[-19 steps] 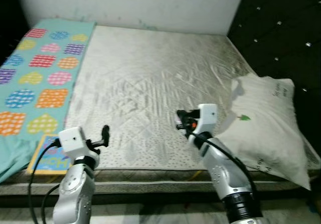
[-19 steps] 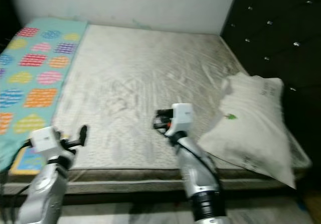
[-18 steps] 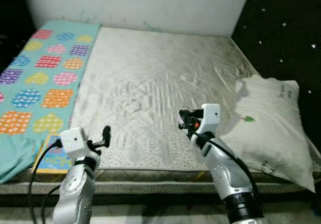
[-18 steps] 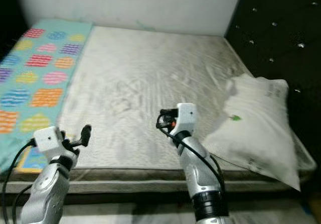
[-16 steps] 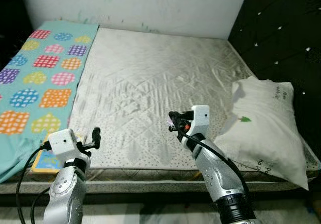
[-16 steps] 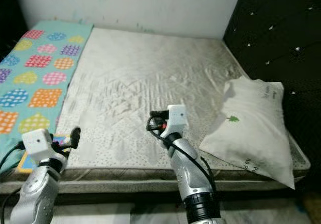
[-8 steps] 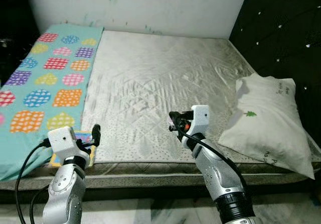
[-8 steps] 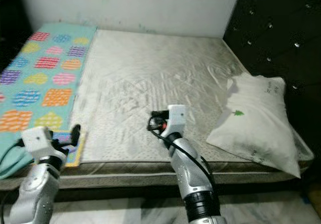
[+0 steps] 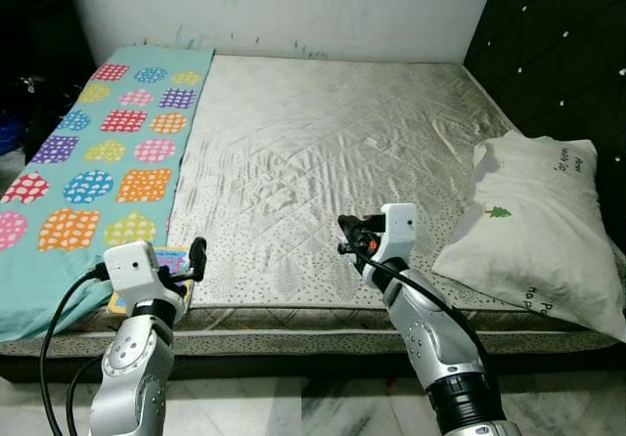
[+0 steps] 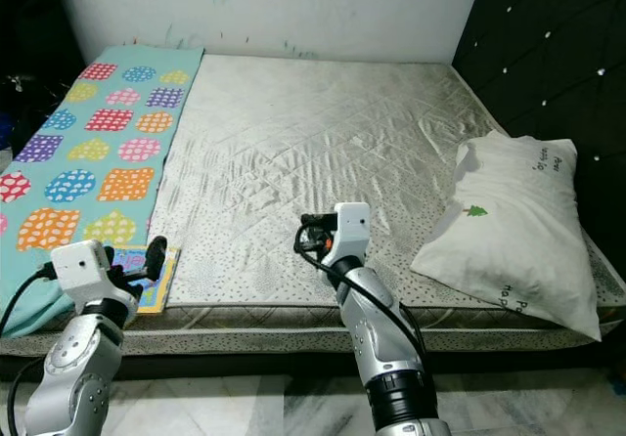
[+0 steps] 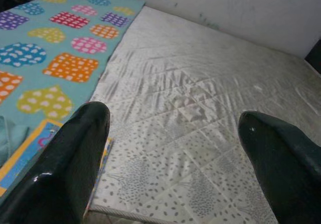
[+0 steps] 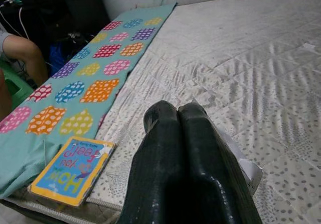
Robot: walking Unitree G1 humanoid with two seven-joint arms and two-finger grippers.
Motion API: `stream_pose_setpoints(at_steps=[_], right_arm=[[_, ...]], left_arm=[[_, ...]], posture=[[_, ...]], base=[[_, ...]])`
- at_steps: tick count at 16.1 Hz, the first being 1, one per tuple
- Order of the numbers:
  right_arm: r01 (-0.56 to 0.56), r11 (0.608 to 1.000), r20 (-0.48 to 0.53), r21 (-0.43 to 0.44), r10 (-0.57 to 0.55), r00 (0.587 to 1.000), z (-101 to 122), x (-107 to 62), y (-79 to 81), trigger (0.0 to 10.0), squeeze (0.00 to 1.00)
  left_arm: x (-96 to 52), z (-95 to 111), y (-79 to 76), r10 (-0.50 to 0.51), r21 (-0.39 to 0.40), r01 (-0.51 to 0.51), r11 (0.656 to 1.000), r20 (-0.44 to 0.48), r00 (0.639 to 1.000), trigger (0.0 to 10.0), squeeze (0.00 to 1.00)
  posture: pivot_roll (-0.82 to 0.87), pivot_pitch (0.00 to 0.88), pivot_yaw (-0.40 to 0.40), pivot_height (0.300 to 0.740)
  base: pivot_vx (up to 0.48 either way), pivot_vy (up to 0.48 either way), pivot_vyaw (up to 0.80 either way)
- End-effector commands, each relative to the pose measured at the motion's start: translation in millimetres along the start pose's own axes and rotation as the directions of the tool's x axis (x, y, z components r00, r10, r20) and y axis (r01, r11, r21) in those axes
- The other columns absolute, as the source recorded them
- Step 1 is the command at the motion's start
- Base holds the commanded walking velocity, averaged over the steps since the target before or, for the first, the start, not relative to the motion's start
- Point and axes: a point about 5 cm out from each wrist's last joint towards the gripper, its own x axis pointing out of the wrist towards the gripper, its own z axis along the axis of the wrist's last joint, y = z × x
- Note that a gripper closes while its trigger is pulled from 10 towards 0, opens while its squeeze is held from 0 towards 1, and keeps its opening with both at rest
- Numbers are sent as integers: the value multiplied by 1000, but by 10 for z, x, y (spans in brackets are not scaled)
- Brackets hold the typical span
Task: Clean up the room
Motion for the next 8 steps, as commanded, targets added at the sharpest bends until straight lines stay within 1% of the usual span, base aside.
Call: stream_pose_setpoints(at_steps=[1, 8], right_arm=[[15, 1000, 6, -11, -15, 1000, 23, 1, -30, 10000, 0], [11, 1000, 11, -9, -11, 1000, 23, -2, -22, 10000, 0]], left_arm=[[7, 28, -12, -10, 10, 10, 1000, 13, 1000, 10000, 0], [1, -11, -13, -4, 2, 4, 1000, -1, 1000, 10000, 0]], posture=[[-72, 35, -48, 740], [-72, 35, -48, 740]], base=[[341, 0, 0], [343, 0, 0]])
